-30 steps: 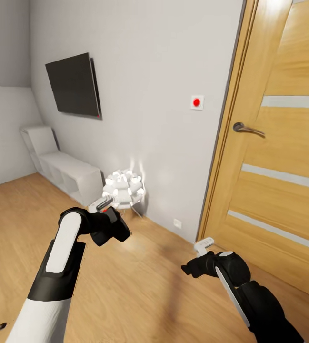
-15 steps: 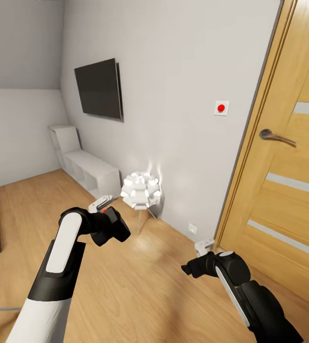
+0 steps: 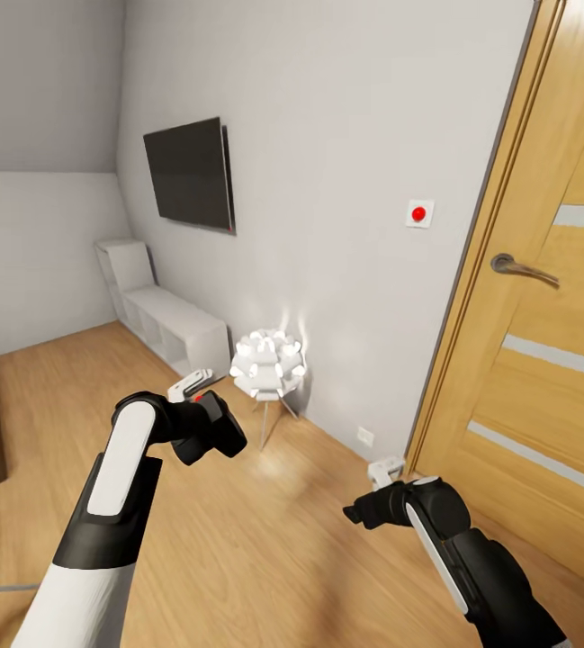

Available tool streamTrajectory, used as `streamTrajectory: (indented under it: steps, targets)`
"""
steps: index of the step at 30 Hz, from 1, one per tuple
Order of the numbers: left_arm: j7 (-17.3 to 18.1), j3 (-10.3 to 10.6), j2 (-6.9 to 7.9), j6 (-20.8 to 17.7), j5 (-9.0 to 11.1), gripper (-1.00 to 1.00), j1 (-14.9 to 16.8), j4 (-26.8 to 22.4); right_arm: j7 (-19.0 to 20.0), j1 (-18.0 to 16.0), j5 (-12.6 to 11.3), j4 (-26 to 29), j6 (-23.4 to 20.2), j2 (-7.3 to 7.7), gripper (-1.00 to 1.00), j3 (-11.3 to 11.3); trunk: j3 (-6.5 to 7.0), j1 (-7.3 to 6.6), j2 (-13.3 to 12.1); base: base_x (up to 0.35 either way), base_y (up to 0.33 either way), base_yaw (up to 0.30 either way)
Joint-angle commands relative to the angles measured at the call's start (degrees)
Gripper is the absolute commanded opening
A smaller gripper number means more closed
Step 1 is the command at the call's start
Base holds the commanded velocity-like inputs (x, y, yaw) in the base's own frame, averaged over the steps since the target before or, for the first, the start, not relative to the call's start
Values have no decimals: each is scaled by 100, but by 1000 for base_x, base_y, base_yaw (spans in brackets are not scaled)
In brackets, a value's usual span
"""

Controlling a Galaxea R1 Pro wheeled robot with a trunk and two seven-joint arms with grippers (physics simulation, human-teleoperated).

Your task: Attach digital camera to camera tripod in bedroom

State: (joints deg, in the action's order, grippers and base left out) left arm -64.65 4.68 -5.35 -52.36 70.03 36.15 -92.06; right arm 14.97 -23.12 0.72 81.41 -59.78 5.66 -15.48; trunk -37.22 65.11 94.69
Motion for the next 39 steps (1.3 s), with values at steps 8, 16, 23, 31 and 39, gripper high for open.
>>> streamTrajectory:
  steps: [8, 16, 23, 31, 39]
  targets:
    - [-58, 40, 10, -28, 46, -100, 6, -5, -41, 7, 10, 155, 339, -3, 100, -2, 138, -177, -319, 0, 0, 2]
    - [-59, 39, 40, -29, 42, -100, 6, -5, -53, 39, 33, 611, 341, -8, 100, -12, 282, -352, -640, 0, 0, 0]
    - [-57, 11, 126, -24, 38, -100, 0, -5, -28, 254, 26, 984, 356, 23, 100, -31, 408, -506, -921, 0, 0, 0]
    - [-63, 46, 172, -21, 44, -100, -3, -5, -13, 486, 25, 1092, 414, 37, 100, -50, 551, -682, -1242, 0, 0, 0]
    - [-66, 64, 165, -20, 45, -100, 0, -1, 3, 542, 9, 1113, 399, 45, 100, -82, 695, -858, -1563, 0, 0, 18]
